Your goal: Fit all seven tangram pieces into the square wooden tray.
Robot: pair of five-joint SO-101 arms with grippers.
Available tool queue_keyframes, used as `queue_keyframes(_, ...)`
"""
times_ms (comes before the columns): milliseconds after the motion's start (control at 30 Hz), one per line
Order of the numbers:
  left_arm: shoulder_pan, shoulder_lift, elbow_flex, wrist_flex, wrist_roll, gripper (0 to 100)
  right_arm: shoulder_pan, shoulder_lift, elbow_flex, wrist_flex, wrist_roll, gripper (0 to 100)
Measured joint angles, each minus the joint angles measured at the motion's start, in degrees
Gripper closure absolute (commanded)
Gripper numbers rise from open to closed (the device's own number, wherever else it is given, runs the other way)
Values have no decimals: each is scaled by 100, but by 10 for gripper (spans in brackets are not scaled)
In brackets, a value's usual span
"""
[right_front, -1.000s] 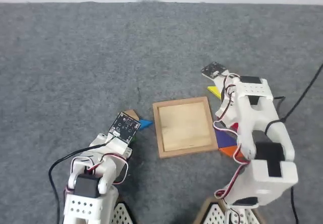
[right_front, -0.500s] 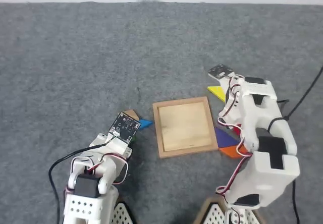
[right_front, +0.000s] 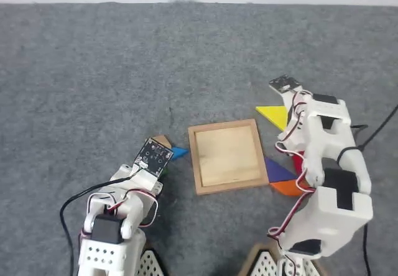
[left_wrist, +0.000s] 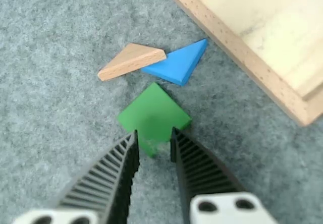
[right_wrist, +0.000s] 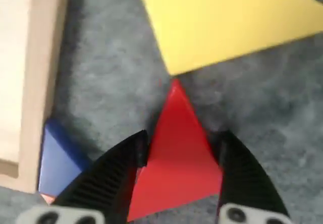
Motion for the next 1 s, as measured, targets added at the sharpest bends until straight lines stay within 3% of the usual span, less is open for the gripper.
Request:
queue_keyframes(200,0,0,0,0,0,902,273,-9,0,0,-255,779)
queue_keyframes(400,0,0,0,0,0,902,809,-308,44,105,-1116,762)
queue_keyframes(667,0,0,0,0,0,902,879,-615,325,264,-1600,736)
queue_keyframes(1000,0,0,0,0,0,902,1108,-782,457,176,-3622,742)
